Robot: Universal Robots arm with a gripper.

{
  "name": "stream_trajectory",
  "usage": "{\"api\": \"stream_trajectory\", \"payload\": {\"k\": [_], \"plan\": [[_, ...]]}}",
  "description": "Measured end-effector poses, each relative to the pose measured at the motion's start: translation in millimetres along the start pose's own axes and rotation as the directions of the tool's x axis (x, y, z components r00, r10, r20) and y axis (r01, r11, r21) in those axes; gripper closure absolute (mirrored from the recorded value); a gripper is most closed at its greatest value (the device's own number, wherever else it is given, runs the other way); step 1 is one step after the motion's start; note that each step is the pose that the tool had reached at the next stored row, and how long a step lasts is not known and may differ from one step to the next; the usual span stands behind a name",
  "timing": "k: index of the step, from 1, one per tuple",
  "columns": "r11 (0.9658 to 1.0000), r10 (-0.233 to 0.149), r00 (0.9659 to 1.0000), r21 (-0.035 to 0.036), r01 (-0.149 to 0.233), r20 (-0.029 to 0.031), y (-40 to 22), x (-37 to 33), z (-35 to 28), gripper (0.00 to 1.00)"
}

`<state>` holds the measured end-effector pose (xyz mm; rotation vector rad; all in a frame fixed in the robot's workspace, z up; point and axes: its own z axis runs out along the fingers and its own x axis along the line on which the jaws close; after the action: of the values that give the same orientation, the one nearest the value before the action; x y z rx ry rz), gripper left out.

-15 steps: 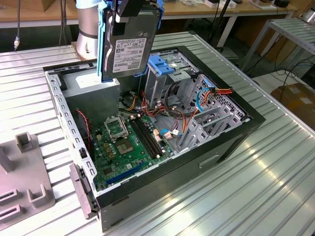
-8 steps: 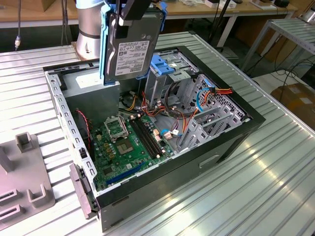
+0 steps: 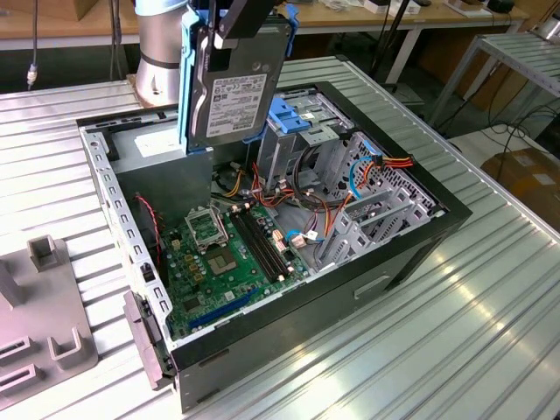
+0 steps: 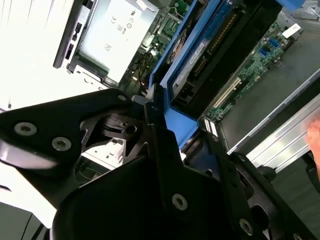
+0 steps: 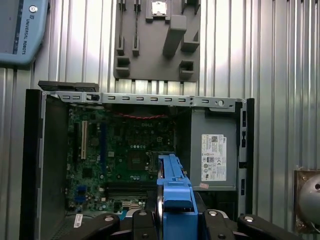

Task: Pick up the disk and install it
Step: 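Insert the disk into the insertion slot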

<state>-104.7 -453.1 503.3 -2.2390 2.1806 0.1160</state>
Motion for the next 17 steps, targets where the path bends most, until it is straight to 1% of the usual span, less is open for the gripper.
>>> {"api": "stream_trajectory", "payload": {"k": [17], "plan": [[1.0, -0.003, 1.0, -0.0001, 0.003, -0.0001, 0.8, 29.4, -1.8, 0.63]]}}
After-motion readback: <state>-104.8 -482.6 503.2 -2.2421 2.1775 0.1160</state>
